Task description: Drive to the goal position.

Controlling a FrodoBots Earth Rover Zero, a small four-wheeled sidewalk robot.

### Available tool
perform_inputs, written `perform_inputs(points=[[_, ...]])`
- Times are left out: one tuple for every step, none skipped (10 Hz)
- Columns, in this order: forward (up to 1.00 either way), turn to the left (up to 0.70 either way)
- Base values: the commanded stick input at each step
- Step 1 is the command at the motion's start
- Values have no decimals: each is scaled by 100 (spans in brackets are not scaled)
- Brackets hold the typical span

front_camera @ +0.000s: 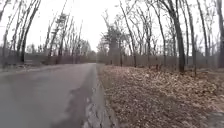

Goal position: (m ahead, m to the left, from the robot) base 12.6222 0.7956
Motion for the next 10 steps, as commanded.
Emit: perform_inputs(points=[[100,40],[100,40],[100,40],[100,40],[100,40],[100,0],[100,0],[100,0],[100,0],[100,0]])
